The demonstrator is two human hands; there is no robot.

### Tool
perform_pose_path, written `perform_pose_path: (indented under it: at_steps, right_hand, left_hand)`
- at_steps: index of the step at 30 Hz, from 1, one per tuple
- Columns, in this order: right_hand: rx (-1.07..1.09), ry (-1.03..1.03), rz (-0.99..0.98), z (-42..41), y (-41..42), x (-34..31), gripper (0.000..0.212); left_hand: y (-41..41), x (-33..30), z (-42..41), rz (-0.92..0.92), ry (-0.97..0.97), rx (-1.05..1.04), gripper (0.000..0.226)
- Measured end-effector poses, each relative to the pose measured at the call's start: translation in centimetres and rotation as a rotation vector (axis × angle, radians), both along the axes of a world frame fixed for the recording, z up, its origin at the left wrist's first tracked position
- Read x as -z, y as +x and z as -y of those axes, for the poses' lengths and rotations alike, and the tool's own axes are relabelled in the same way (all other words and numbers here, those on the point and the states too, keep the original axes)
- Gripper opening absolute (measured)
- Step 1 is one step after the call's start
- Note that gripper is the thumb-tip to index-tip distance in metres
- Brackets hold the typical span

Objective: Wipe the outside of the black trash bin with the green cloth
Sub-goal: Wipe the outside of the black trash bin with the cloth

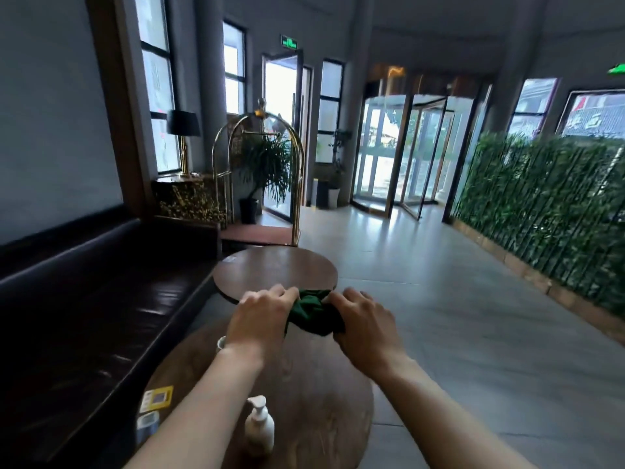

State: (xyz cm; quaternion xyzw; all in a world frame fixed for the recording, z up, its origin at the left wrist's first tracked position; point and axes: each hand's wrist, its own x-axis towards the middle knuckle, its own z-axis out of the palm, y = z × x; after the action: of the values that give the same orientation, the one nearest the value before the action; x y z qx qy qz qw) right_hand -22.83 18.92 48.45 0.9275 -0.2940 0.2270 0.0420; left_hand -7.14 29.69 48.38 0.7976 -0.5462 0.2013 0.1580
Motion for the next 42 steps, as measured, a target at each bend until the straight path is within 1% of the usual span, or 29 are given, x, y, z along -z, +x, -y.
perform_pose_path:
  at_steps: [2,5,12,16,22,28,31,38,42]
  right_hand:
    - [-0.002,-0.021,0.01,-1.5,-1.1,-2.2,0.045]
    - [-0.029,-0.031,0.042,-3.3,-2.8,-3.8,0.046]
    - [-0.089,-0.023,0.053,-5.1,-7.8,-3.8,0.043]
    - [-0.102,0.0,0.044,-5.0,-10.1,-2.5,0.044]
    - [-0.106,0.04,0.034,-4.6,-13.1,0.5,0.046]
    - [-0.115,0.074,0.002,-4.5,-14.8,2.9,0.048]
    - [-0.123,0.092,-0.006,-4.7,-15.5,4.0,0.046]
    - [-0.144,0.133,-0.037,-7.1,-16.6,5.9,0.042]
    - [-0.129,0.126,-0.054,-8.5,-16.8,6.1,0.042]
  left_hand:
    - [-1.3,-2.0,-1.8,0.006,-0.028,-0.015,0.035]
    - [-3.5,-3.6,-3.9,0.018,-0.038,-0.027,0.03]
    - [-8.6,-4.4,-6.4,0.059,0.003,-0.046,0.031]
    - [-11.3,-3.3,-6.7,0.021,0.003,-0.059,0.03]
    - [-14.1,-0.9,-6.5,0.034,0.068,-0.067,0.032]
    - [-16.1,1.5,-6.7,-0.001,0.105,-0.075,0.037]
    - [-16.9,2.6,-7.2,-0.012,0.123,-0.081,0.039]
    - [-18.3,4.9,-9.7,-0.054,0.116,-0.091,0.034]
    - [-18.0,5.6,-10.9,-0.047,0.114,-0.083,0.037]
